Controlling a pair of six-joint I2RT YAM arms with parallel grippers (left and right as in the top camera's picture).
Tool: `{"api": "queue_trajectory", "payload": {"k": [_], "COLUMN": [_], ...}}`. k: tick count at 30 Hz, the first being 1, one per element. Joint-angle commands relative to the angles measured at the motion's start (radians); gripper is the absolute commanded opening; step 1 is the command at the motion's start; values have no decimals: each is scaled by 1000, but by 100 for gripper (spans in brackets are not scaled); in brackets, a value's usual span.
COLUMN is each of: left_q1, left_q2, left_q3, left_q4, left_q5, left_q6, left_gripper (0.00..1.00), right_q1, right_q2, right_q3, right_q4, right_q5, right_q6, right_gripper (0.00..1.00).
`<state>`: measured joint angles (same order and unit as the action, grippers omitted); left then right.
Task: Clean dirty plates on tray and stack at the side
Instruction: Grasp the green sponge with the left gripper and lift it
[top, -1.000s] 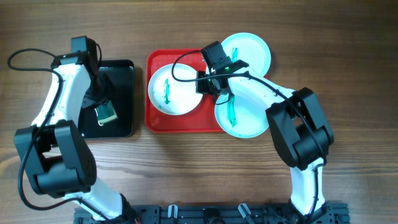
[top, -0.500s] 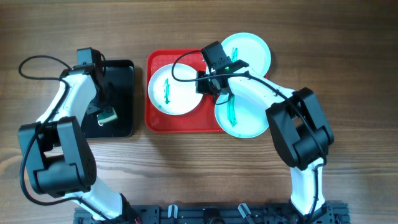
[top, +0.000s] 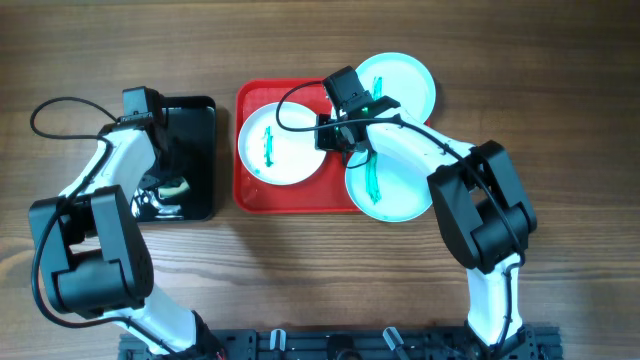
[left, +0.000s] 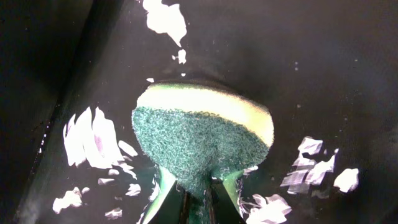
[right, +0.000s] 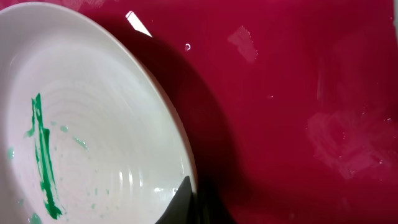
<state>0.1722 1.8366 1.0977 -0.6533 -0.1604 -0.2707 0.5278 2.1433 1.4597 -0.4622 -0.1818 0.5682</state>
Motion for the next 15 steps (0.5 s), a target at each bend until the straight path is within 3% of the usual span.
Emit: {"api": "queue_trajectory", "payload": {"k": [1, 6, 8, 15], "left_q1": [7, 7, 6, -14], "left_q2": [21, -42, -94, -109], "left_q3": [-12, 82, 154, 159], "left_q4": [3, -81, -148, -146], "left_q5": [-8, 53, 89, 168], "left_q6": [2, 9, 70, 189], "left_gripper": [4, 4, 4, 4], "right_q1": [2, 2, 2, -6], "right_q2": [26, 26, 26, 26], "right_q3": [19, 19, 19, 19], "right_q4": [0, 5, 4, 6], "right_q5": [22, 1, -1, -69], "right_q6": [11, 9, 8, -19], "right_gripper": [4, 4, 4, 4]}}
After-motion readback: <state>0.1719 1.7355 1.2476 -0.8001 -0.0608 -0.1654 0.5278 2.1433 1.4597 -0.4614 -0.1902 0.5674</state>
